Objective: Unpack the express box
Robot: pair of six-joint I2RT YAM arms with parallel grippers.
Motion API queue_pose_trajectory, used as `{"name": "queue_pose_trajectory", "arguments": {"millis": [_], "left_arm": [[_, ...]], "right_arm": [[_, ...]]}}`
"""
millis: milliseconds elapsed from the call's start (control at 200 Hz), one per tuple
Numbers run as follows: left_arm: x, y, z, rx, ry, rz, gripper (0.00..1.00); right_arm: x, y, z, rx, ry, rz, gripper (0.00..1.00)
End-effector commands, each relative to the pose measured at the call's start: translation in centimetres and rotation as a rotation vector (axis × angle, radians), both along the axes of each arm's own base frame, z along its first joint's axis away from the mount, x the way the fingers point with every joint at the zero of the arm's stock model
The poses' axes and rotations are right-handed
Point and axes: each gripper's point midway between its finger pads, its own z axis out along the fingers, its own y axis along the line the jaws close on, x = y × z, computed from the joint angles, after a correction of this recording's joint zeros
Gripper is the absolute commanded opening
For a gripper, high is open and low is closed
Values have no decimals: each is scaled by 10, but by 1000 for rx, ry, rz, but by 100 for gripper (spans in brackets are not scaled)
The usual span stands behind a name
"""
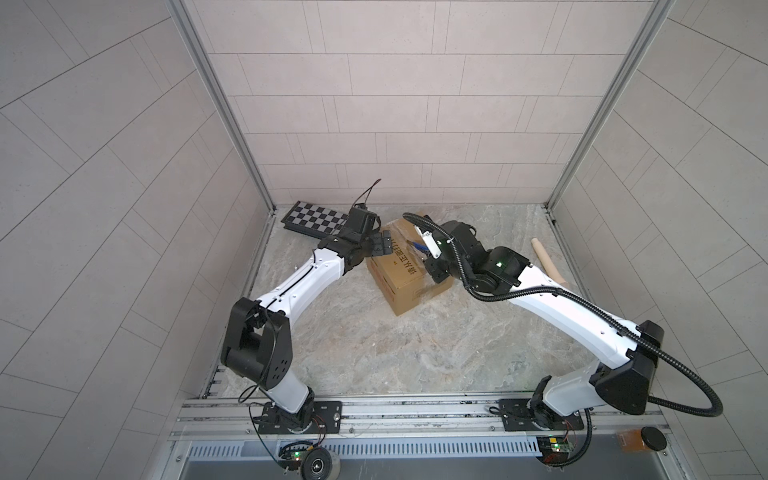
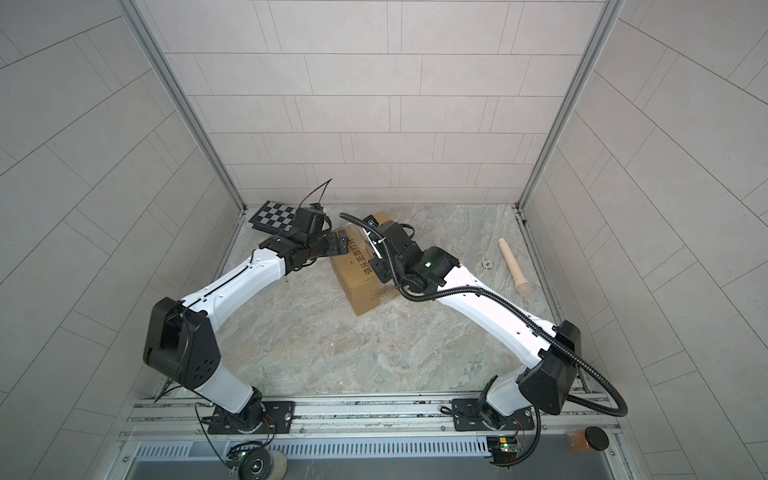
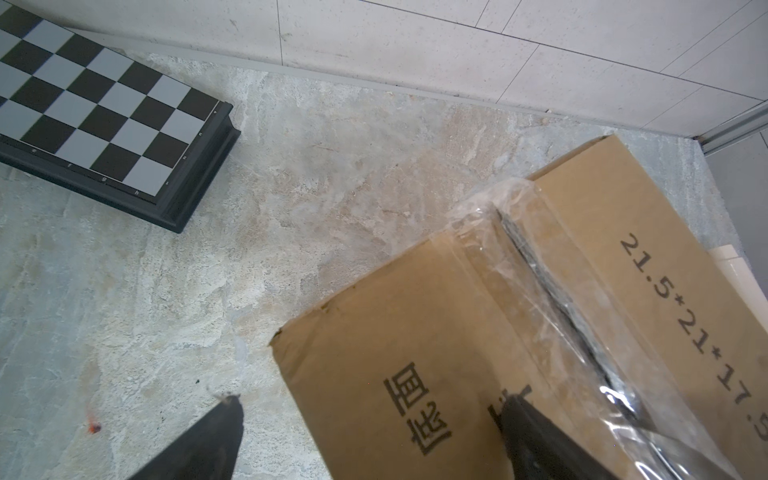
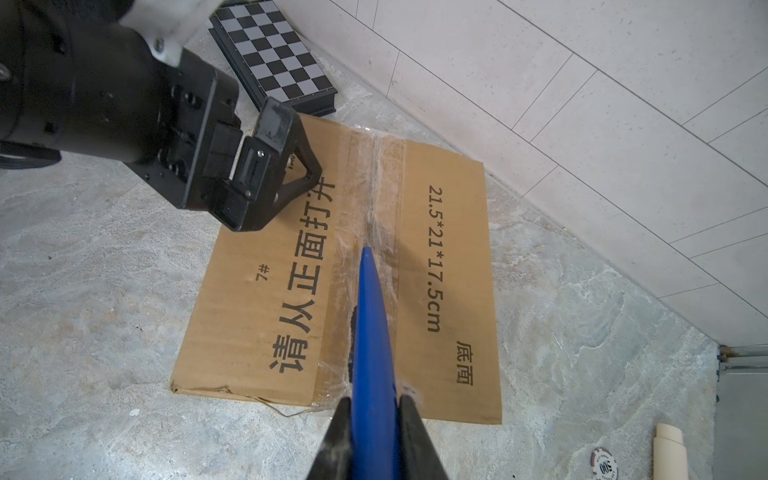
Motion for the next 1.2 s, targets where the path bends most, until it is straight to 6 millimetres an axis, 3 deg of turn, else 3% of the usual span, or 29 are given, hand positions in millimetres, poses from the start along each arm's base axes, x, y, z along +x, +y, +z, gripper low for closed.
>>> {"name": "queue_pose_trajectory", "arguments": {"millis": [0, 390, 921, 1046, 1192], "left_arm": [[-7, 4, -27, 40, 71, 2, 100], [-7, 3, -28, 31, 72, 2, 100], [-5, -3, -14, -6, 38, -26, 100], [-6, -6, 2, -36, 9, -33, 100], [-9, -5, 40, -62, -68, -44, 100]], "right_arm": [[-10, -20, -3, -57, 9, -23, 0], [-16, -23, -11, -65, 28, -20, 0], [-4, 8, -28, -26, 76, 39, 0], [-5, 7, -26, -31, 72, 41, 0], [-7, 8, -24, -23, 77, 61, 0]]}}
